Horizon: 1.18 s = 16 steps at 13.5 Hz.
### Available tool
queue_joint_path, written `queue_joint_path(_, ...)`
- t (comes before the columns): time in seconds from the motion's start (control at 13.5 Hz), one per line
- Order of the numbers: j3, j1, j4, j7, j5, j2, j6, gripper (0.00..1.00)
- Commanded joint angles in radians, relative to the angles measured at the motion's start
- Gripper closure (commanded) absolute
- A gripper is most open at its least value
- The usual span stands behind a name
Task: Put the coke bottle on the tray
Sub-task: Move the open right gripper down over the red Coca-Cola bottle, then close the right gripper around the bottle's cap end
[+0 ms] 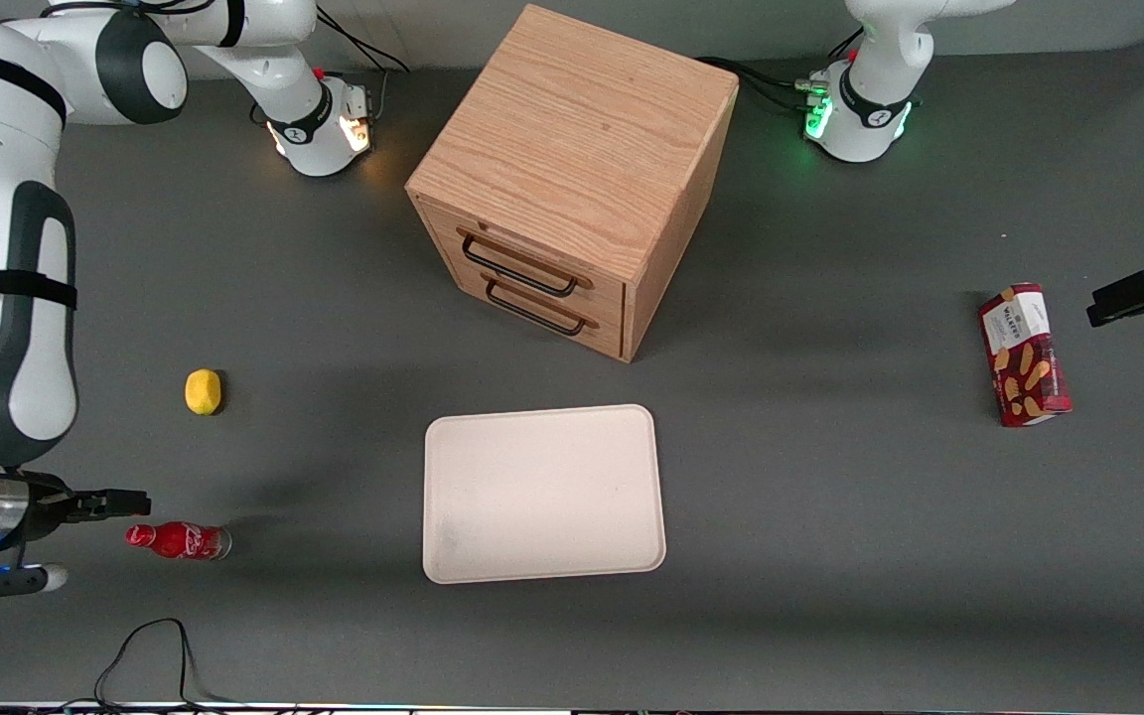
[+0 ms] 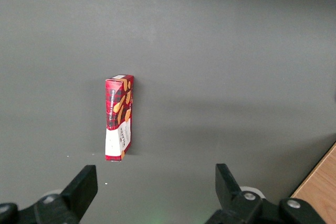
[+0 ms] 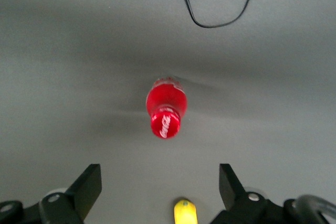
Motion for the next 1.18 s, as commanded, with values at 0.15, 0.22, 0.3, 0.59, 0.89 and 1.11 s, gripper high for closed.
queue_joint_path(0.15,0.0,0.0,0.045,-0.029,-0.019,0.083,0.072,0.01)
queue_joint_path(0.22,0.0,0.002,0.045,-0.029,-0.019,0.092,0.09,0.01)
queue_joint_path(0.3,-0.001,0.005,0.045,-0.031,-0.021,0.1,0.107,0.02)
queue_joint_path(0.59,0.002,0.008,0.047,-0.032,-0.041,0.114,0.132,0.05)
queue_joint_path(0.89,0.0,0.014,0.045,-0.032,-0.052,0.112,0.132,0.16)
queue_joint_path(1.11,0.0,0.016,0.045,-0.032,-0.053,0.111,0.129,0.33)
